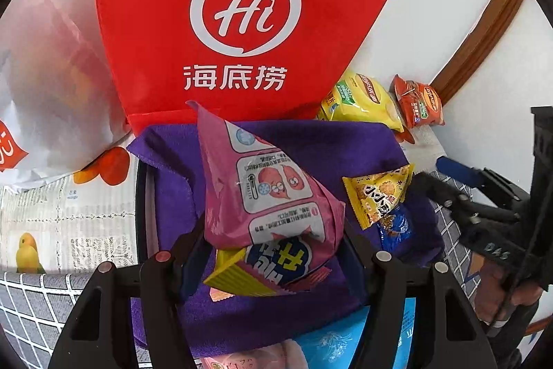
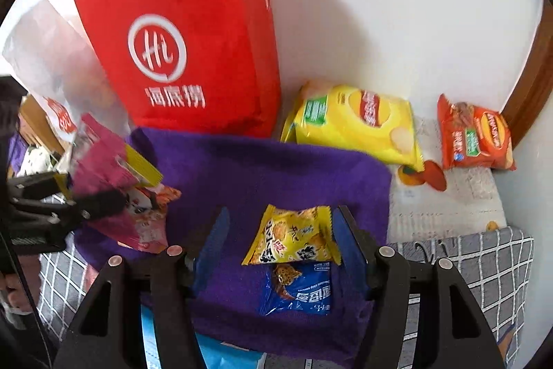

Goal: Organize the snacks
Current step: 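Lower the yellow chip bag onto the purple cloth and open the right tool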

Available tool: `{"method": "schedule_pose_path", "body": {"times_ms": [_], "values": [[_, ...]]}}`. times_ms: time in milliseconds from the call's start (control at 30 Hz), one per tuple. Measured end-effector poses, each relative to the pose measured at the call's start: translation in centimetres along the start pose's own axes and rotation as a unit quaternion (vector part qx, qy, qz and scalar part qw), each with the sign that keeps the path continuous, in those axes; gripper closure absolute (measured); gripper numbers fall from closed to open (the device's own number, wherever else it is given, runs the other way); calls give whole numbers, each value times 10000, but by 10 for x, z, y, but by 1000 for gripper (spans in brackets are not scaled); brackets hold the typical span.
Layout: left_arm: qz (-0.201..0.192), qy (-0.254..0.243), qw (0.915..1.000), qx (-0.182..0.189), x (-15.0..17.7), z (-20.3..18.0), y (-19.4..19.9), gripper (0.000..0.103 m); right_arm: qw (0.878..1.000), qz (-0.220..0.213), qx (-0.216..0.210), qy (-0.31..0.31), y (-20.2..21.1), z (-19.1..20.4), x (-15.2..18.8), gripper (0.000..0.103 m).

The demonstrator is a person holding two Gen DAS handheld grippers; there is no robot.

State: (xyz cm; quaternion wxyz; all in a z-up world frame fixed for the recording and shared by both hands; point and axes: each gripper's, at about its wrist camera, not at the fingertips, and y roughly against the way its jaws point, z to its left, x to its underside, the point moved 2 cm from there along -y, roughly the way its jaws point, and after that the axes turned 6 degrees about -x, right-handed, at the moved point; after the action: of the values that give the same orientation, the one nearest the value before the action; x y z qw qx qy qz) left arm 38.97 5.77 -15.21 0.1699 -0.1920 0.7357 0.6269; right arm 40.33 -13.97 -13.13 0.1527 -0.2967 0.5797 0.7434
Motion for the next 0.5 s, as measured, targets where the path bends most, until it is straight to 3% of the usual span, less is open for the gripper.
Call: {"method": "schedule_pose_path", "body": {"times_ms": [500], "values": [[-63, -239, 9996, 141, 1, -13, -5, 39, 9998, -134, 11, -113, 9, -5, -4, 39]]}}
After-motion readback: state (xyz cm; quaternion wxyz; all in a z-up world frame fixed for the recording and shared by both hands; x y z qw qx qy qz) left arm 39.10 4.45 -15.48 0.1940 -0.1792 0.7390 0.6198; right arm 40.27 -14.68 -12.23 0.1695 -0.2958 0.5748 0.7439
